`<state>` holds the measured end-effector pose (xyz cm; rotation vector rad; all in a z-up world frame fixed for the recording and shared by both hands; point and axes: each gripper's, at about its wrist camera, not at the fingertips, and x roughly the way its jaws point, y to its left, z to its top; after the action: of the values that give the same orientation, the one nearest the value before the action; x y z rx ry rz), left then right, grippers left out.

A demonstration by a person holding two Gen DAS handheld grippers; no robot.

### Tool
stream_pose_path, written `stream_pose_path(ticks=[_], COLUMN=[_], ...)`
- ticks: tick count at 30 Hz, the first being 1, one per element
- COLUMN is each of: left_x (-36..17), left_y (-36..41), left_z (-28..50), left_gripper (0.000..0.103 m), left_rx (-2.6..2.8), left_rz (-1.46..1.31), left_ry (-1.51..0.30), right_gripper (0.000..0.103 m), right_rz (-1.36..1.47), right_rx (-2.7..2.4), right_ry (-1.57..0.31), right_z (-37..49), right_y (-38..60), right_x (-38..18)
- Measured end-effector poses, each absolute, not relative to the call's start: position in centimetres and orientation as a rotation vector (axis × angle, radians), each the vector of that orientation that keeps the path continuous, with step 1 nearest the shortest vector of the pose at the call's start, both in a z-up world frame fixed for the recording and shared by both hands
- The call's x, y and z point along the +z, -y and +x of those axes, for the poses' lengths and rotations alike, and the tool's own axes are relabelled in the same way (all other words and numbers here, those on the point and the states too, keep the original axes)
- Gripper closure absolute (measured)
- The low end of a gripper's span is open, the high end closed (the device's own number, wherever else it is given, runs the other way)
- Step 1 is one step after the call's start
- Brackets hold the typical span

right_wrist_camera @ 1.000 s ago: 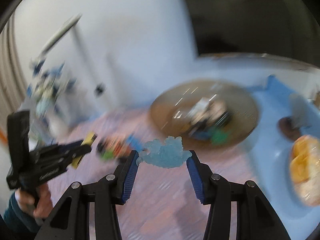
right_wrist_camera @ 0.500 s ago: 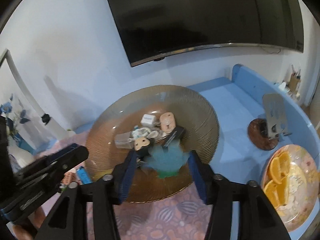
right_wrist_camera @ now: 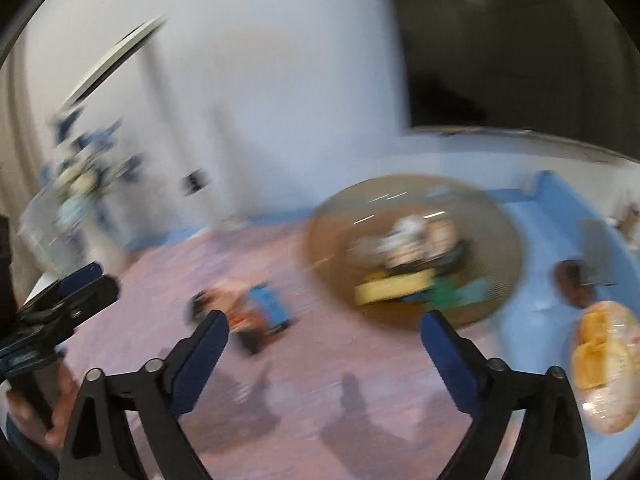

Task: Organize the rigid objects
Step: 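Move both open tools back and hover over the remaining items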

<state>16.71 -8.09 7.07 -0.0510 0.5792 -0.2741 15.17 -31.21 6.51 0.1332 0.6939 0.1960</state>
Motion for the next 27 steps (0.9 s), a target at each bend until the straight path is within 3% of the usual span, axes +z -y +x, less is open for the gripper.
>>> stream_pose_path(ticks=[10, 27], left_x=[-2.9, -5.5], left_y=[-1.3, -0.4], left_z=[17.3, 18.0], left_gripper=[0.001, 0.000], left_rx=[-0.019, 0.082], left_rz=[-0.160, -0.069], left_ry=[-0.949, -0.988], right_gripper=[0.006, 0.000], right_rz=[-0.025, -0.072], right_rx=[0.211, 0.178], right_ry=[-0.940, -1.026], right_z=[18.1, 19.7], right_y=[21.0, 19.3], right_x=[-2.9, -5.9])
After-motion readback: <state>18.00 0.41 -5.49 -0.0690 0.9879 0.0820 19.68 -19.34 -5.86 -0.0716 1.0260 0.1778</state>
